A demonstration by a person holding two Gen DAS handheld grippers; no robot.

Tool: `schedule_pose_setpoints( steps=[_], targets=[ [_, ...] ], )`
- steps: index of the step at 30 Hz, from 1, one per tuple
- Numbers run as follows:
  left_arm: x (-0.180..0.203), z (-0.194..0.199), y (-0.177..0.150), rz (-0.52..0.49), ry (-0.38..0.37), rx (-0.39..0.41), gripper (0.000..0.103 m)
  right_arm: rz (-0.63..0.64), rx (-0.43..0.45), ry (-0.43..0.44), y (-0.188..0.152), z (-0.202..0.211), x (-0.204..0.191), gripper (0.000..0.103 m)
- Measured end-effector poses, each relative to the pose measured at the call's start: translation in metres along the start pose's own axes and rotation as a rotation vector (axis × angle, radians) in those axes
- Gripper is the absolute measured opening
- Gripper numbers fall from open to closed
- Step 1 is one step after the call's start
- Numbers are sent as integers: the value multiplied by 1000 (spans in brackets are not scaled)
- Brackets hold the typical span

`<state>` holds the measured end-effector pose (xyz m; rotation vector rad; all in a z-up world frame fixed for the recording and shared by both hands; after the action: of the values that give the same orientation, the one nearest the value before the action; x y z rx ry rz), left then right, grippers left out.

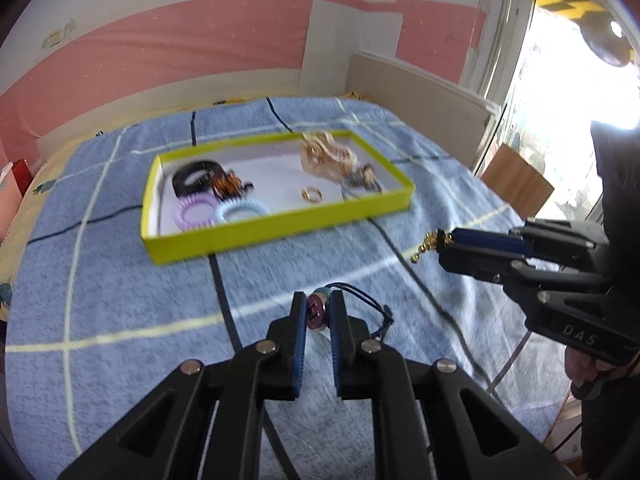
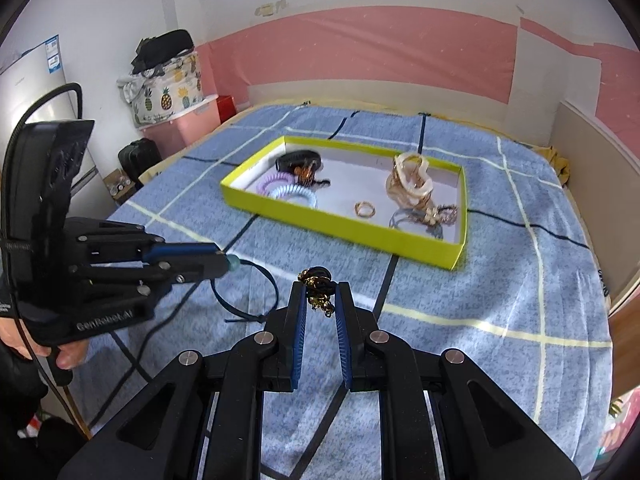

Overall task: Organize jewelry
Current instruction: 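Close left tool on the pink charm while right tool grips the beaded cord, then carry the black beaded cord into the yellow box and open both tools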

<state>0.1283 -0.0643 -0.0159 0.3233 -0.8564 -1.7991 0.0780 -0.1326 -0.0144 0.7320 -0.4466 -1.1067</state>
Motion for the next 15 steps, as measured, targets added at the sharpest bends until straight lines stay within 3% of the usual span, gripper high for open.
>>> schedule_pose_setpoints(
  steps=[15],
  targets=[
    [-28, 8, 71, 33, 20, 95, 11, -20, 38, -31, 44, -7, 17, 15]
  ],
)
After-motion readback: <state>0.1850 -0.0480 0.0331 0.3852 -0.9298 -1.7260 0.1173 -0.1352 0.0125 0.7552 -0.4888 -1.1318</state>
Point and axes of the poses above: each gripper's, at about its wrist camera, not at the fingertips, and z roughly against the way its jaws point, x to its right, y to its top, the point moved 5 cm from there along -z, roughly the way its jaws point, and after that the axes turned 3 degrees about z, right-handed, at the moved point
